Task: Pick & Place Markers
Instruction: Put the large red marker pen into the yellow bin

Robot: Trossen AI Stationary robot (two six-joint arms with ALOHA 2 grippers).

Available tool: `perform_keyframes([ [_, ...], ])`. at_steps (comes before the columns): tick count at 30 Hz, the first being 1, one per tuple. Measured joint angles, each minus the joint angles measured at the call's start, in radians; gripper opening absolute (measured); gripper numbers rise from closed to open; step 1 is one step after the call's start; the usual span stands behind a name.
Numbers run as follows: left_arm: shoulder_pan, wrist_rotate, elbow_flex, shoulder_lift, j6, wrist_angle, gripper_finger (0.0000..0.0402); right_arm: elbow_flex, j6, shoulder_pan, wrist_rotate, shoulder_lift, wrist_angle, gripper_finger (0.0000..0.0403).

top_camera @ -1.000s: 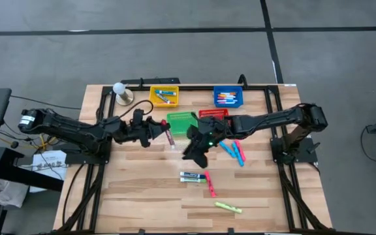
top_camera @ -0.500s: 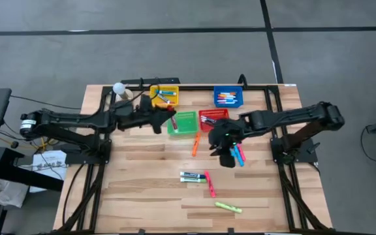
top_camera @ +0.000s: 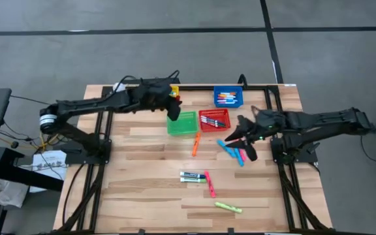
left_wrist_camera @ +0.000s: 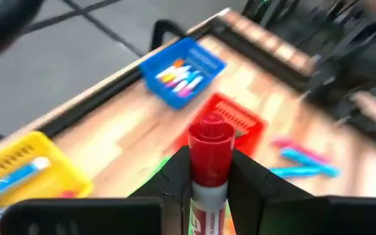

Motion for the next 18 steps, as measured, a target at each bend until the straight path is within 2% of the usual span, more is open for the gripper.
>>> perform_keyframes([
  [9,0.186,0.041,0.11,0.136,0.282,-0.067,0.0066,-0.23,0.078,0.0,0.019,-0.255,0.243,0.0111],
  [18,0.344,0.072,0.171,0.272,0.59,-0.092,0.0066,-0.373,0.163,0.0,0.239,-0.431,0.359,0.0111],
])
